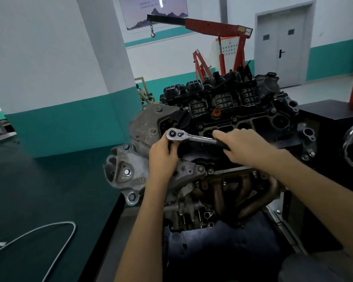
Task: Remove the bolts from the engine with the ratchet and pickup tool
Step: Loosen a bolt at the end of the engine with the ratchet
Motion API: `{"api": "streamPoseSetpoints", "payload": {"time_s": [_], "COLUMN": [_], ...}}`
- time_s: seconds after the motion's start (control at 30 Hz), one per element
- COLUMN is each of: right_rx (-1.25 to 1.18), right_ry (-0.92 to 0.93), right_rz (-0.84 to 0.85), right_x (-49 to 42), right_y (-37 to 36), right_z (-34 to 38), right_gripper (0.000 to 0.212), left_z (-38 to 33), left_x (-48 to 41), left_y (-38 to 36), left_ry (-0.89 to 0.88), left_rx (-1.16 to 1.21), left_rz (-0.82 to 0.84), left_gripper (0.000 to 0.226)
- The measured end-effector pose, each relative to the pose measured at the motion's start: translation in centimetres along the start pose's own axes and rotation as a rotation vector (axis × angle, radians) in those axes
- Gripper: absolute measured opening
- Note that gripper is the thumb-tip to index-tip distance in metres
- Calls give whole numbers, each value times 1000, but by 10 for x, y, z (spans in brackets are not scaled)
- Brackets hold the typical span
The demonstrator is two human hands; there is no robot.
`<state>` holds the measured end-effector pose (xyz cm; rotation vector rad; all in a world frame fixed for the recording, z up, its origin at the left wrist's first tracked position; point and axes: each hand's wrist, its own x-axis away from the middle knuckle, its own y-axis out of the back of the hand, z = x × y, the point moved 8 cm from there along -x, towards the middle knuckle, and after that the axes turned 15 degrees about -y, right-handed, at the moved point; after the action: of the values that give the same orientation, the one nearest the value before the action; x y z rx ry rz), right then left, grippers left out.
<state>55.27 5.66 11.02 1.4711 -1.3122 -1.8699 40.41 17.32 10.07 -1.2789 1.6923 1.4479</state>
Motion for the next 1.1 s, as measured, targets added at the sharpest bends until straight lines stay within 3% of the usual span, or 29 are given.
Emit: {"api": "streamPoseSetpoints", "payload": {"time_s": [0.07,0.2,0.33,0.4,0.5,0.63,0.77,0.83,0.93,1.1], "right_rx": [-136,-746,-901,-847,-661,-113,19,-96,-564,-949], "right_ry": [-99,-328,-398,-370,-249,-65,-23,-114,-286,-410], "right_rz": [-6,188,151,179,232,93,-29,-20,128,158], "right_x": [25,71,77,74,62,15,3,26,65,78], "right_y": [-12,-57,-71,-70,-57,-16,-1,-14,-47,-68], "right_z": [10,69,113,99,56,1,-1,13,48,109], "right_gripper": [32,26,46,40,33,42,33,34,28,28], "left_z": [0,3,8,6,0,-3,-1,2,2,4], "left_x": [0,0,4,4,0,-2,-1,0,0,3], "left_y": [0,-2,-3,0,1,-3,-1,-2,-4,-2], "left_ry": [26,51,86,57,-21,-59,11,52,54,89], "left_rx": [-22,-15,84,93,123,83,-16,-49,-71,42], "left_rz": [-12,-14,-30,-39,-26,35,8,8,31,6], "left_gripper": [12,16,12,23,22,13,16,12,8,31]}}
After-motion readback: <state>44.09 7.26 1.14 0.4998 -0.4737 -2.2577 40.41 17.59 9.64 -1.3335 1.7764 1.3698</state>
